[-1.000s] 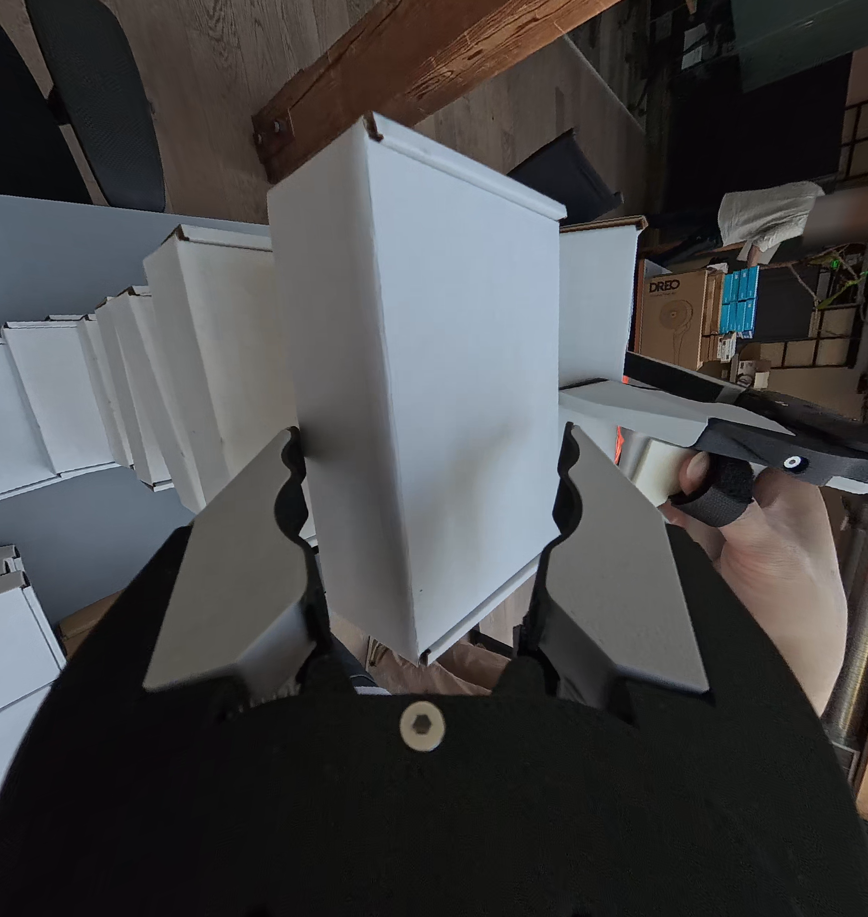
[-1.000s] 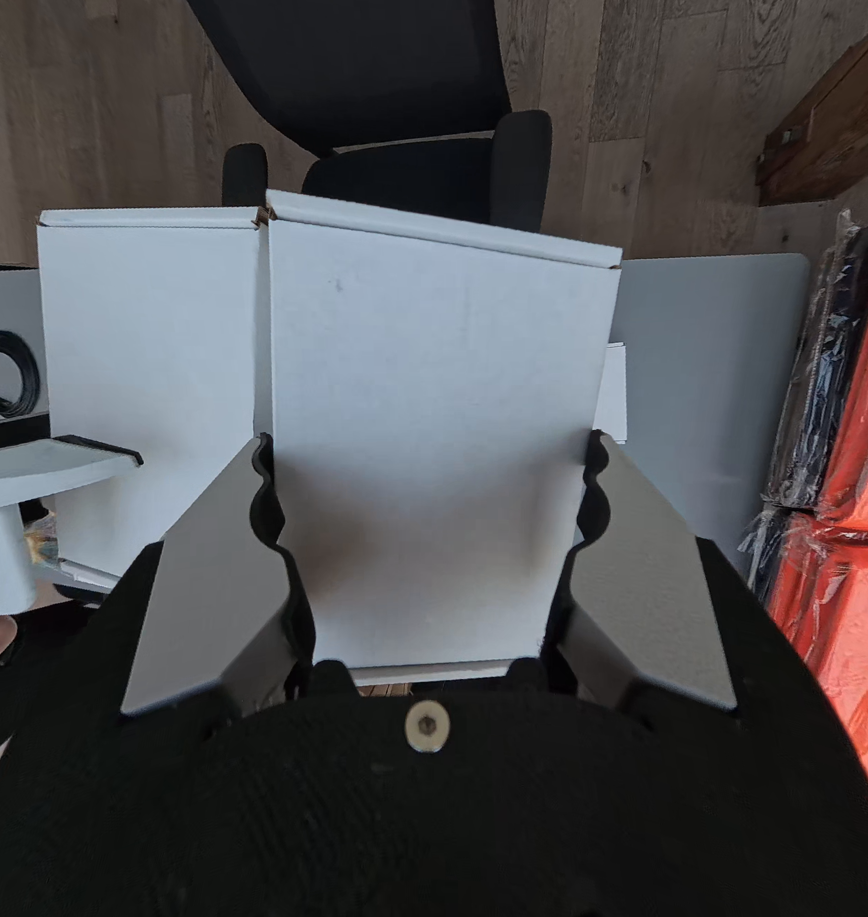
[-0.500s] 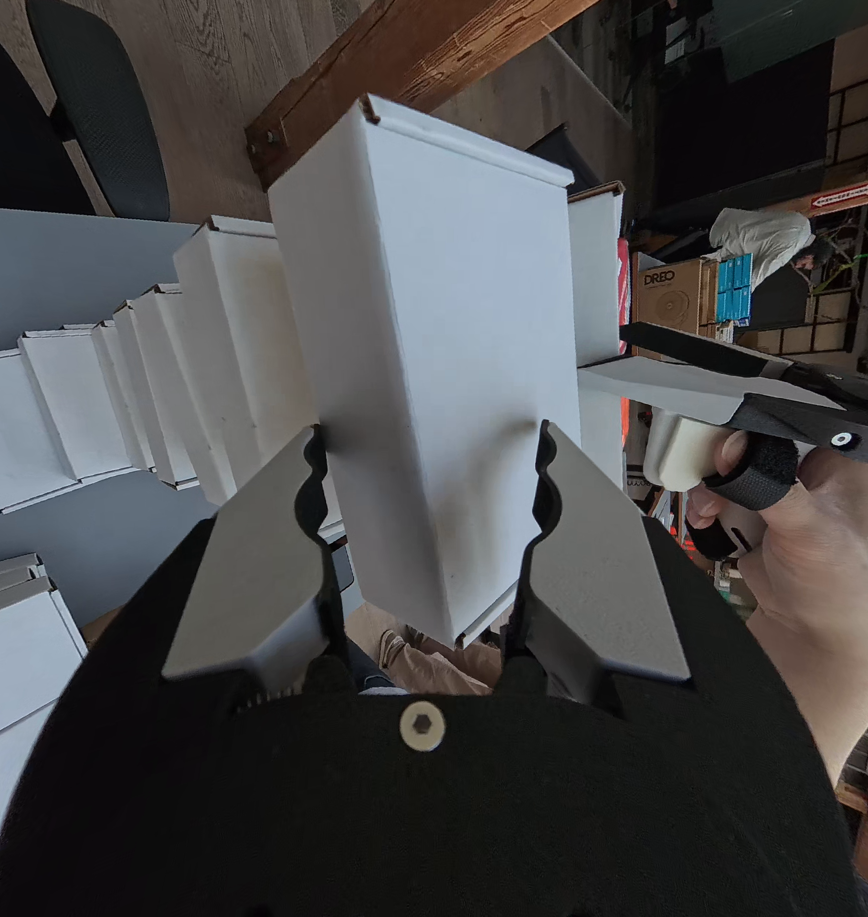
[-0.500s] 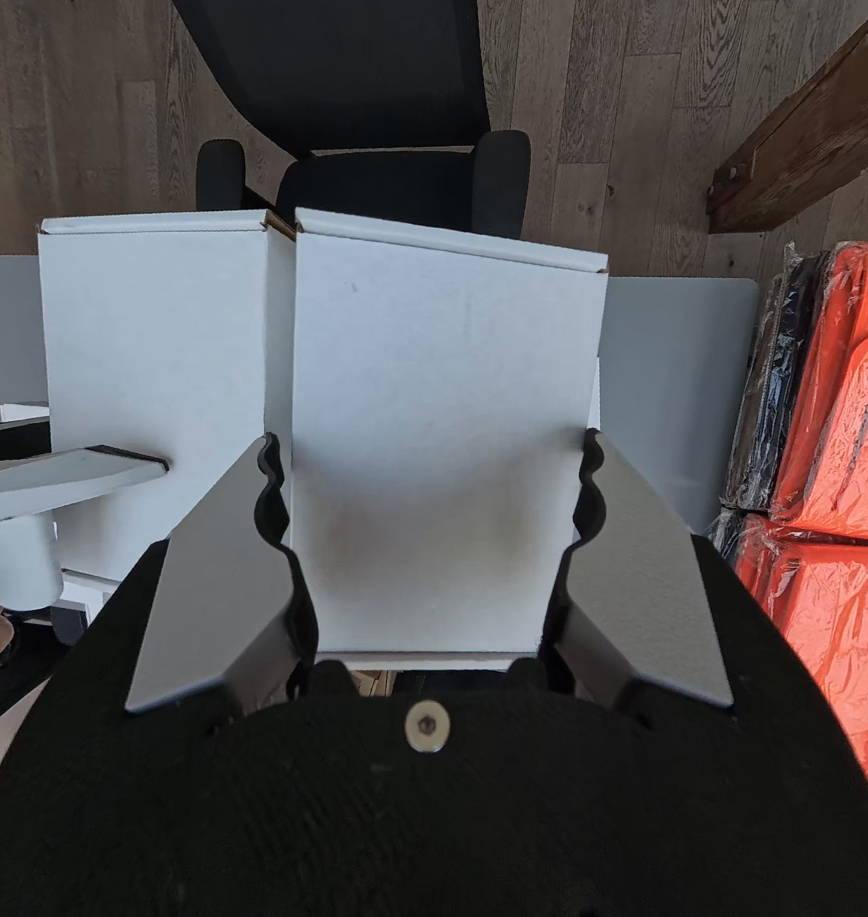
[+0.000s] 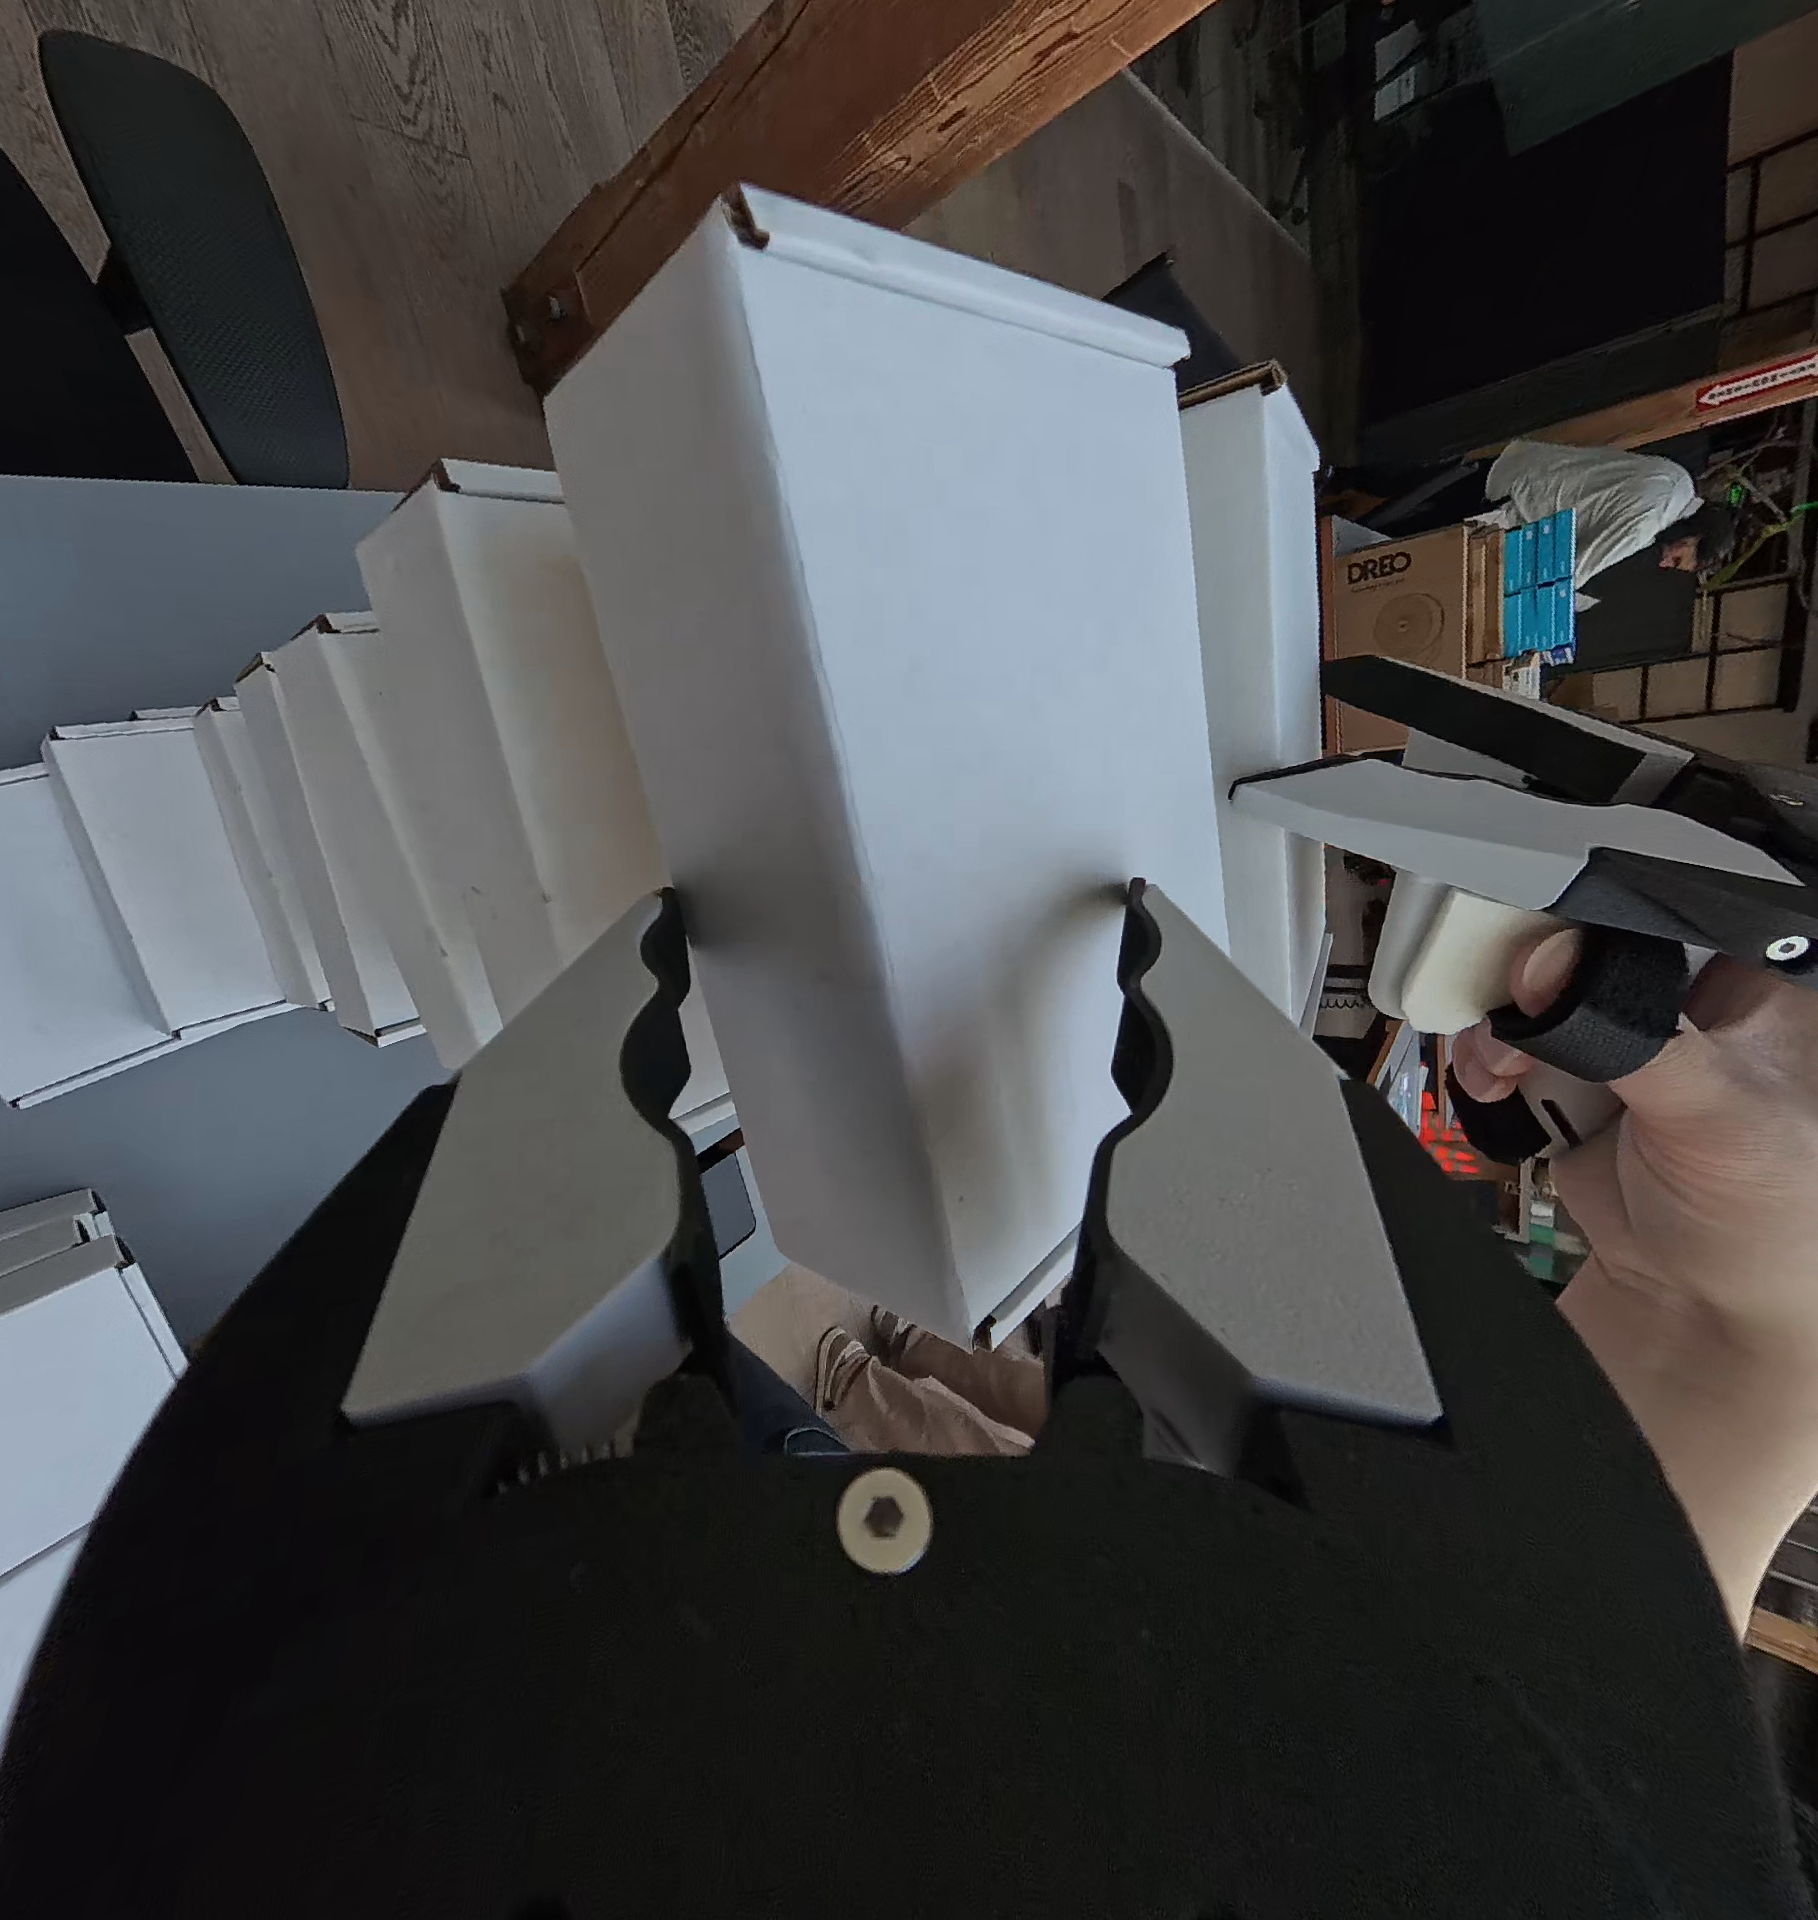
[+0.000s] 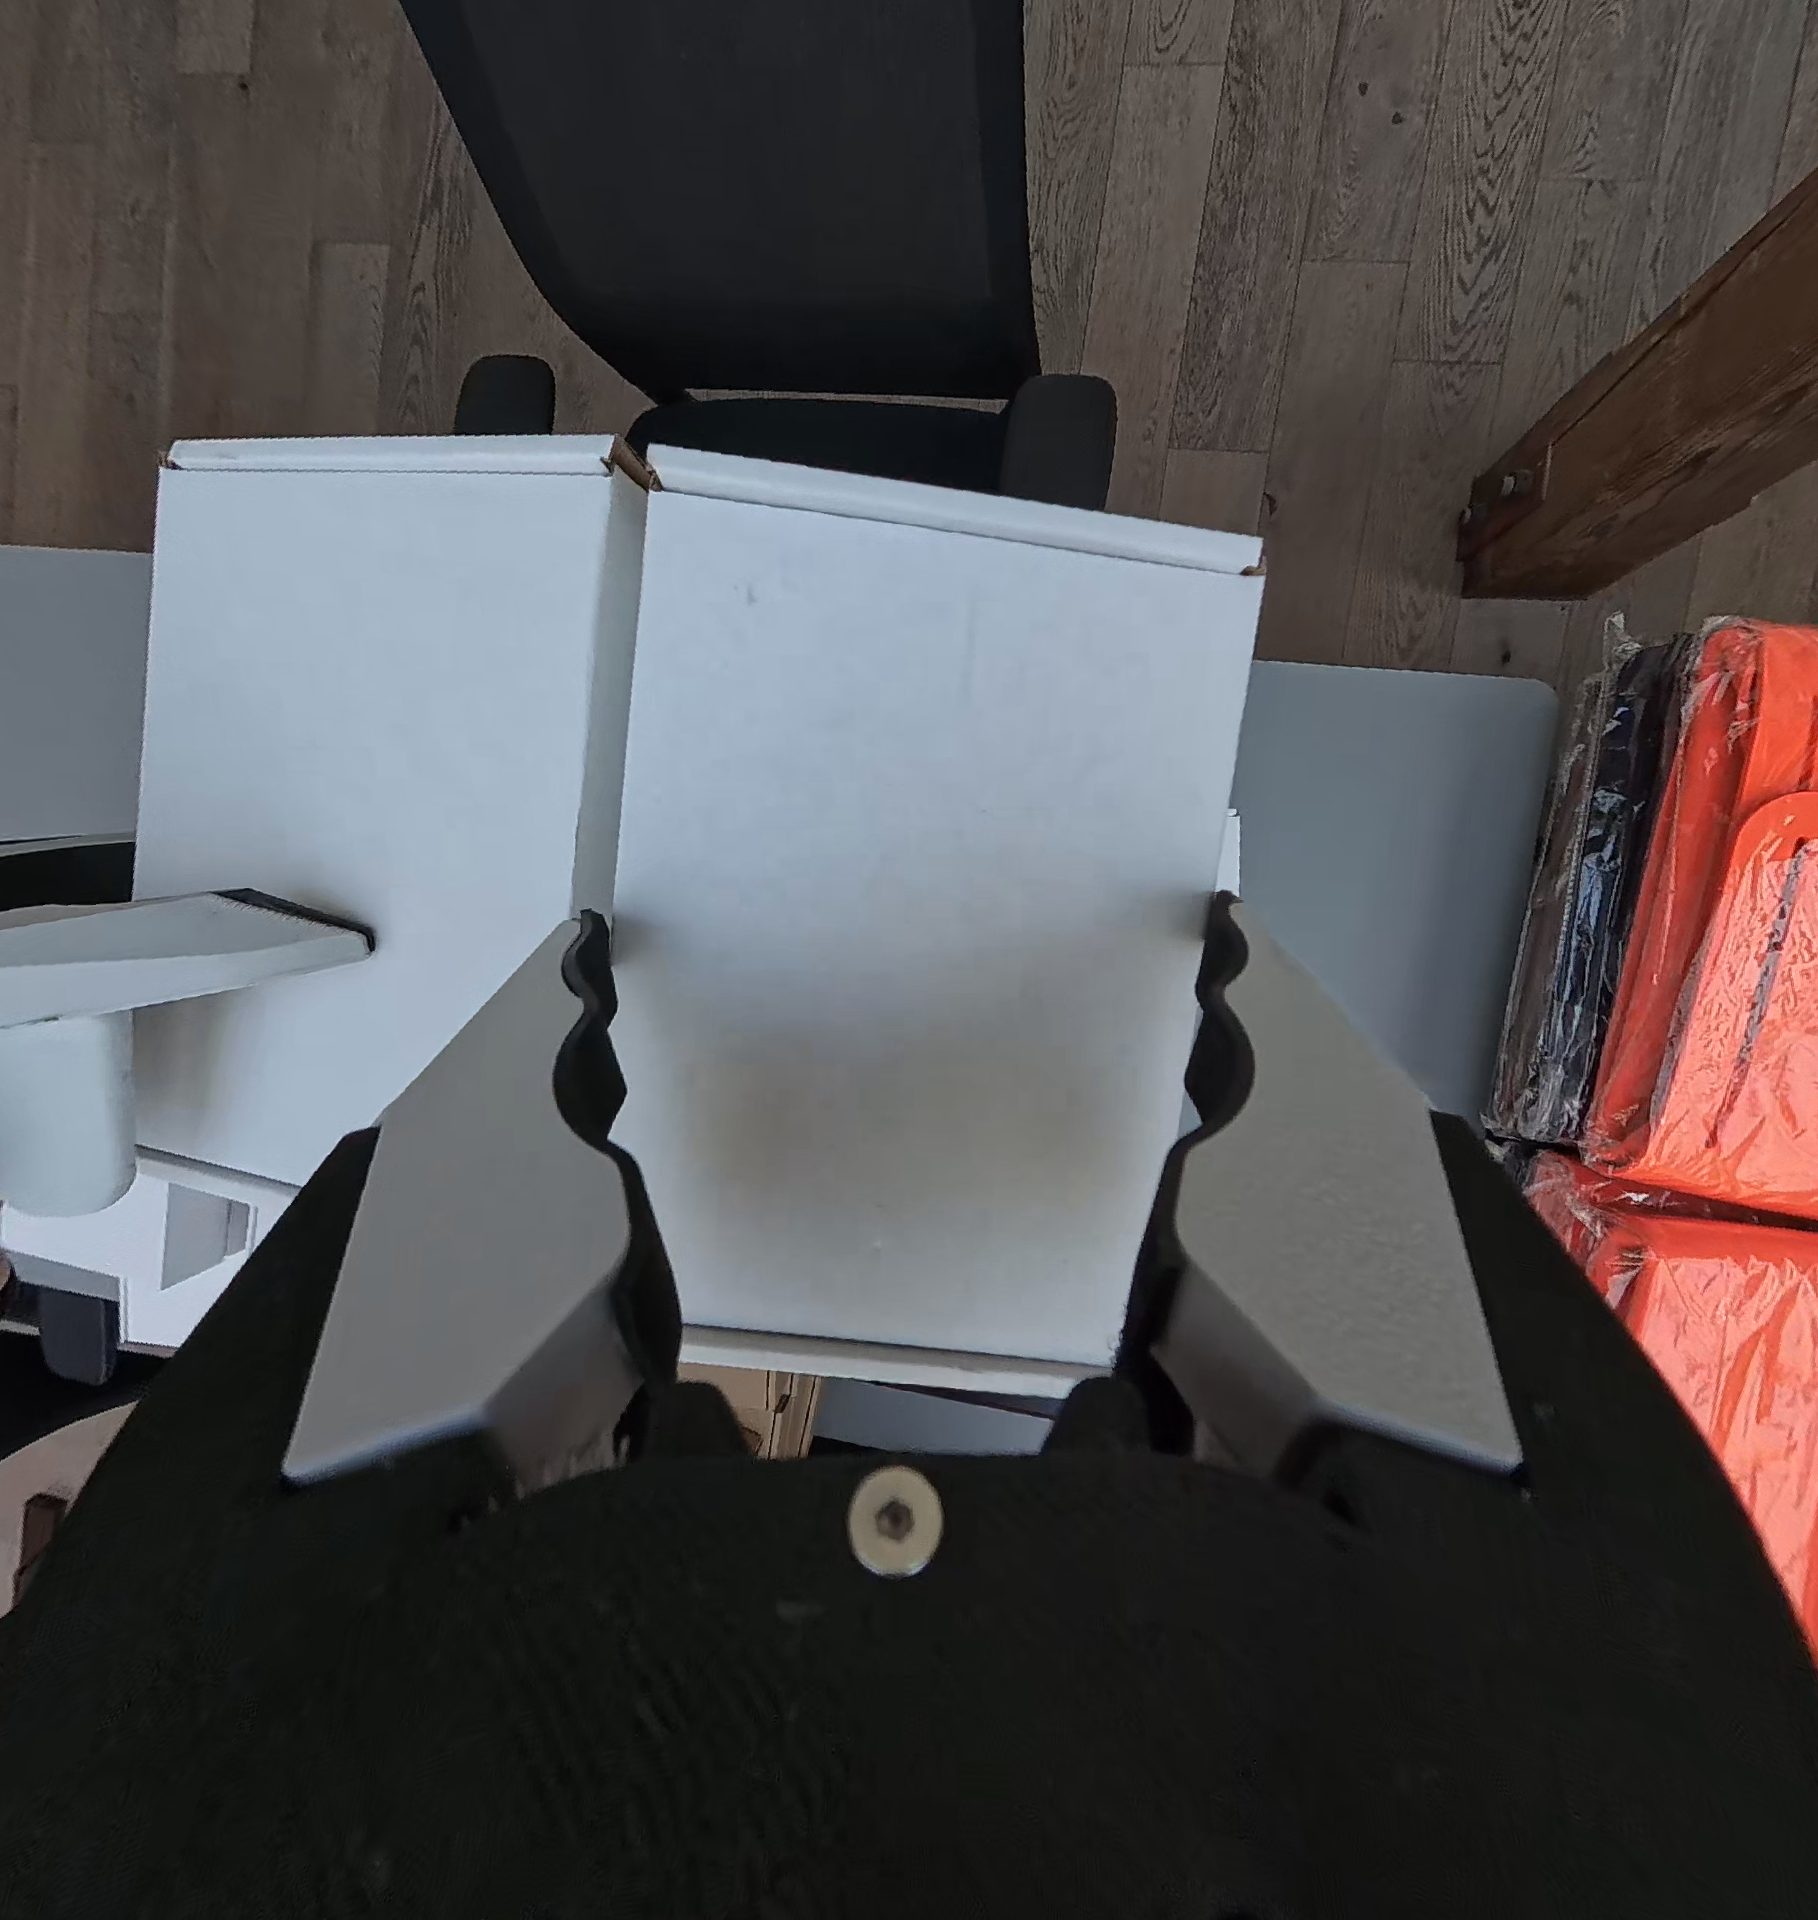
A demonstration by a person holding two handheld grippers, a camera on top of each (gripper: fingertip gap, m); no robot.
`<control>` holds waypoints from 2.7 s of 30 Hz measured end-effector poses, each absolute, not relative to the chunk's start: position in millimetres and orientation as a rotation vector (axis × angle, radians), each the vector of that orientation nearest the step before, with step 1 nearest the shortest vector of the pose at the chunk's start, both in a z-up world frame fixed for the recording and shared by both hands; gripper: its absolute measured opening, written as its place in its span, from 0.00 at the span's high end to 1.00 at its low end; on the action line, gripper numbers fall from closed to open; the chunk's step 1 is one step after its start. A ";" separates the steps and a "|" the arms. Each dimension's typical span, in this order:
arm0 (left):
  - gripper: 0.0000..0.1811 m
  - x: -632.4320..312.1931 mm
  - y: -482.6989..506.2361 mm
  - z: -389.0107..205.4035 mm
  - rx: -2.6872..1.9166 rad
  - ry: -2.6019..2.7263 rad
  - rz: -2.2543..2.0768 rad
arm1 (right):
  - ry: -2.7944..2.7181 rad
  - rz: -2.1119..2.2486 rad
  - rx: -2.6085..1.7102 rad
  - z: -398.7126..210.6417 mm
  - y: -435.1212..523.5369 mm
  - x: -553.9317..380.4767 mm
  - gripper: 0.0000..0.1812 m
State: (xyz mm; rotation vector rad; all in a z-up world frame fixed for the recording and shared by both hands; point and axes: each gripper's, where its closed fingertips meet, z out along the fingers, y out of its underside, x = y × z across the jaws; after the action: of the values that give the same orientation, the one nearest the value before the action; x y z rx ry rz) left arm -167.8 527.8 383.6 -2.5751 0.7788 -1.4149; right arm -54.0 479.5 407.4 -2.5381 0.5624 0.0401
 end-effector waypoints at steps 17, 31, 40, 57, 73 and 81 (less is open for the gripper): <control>0.55 -167.9 529.3 382.9 -2.564 0.808 -1.413 | 0.588 0.102 -2.416 432.8 481.4 -55.8 0.51; 0.55 -167.1 524.8 383.3 -2.564 0.845 -1.435 | 0.487 0.062 -2.489 412.8 469.1 -51.3 0.52; 0.55 -168.4 526.8 382.6 -2.570 0.830 -1.446 | 0.406 -0.007 -2.486 413.8 474.3 -57.8 0.49; 0.54 -166.9 528.8 382.5 -2.573 0.854 -1.453 | 0.351 -0.129 -2.458 416.3 477.9 -59.4 0.49; 0.54 -165.3 522.3 383.9 -2.541 0.906 -1.460 | 0.357 -0.105 -2.393 415.2 470.2 -56.0 0.49; 0.54 -165.6 521.3 390.1 -2.516 0.939 -1.430 | 0.362 -0.101 -2.383 415.0 468.5 -54.2 0.50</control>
State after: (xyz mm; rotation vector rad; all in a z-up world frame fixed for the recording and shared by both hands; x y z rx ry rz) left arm -165.6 521.3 390.1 -2.5159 0.9391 -1.4303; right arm -54.2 468.5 415.0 -2.3831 0.3624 -0.1015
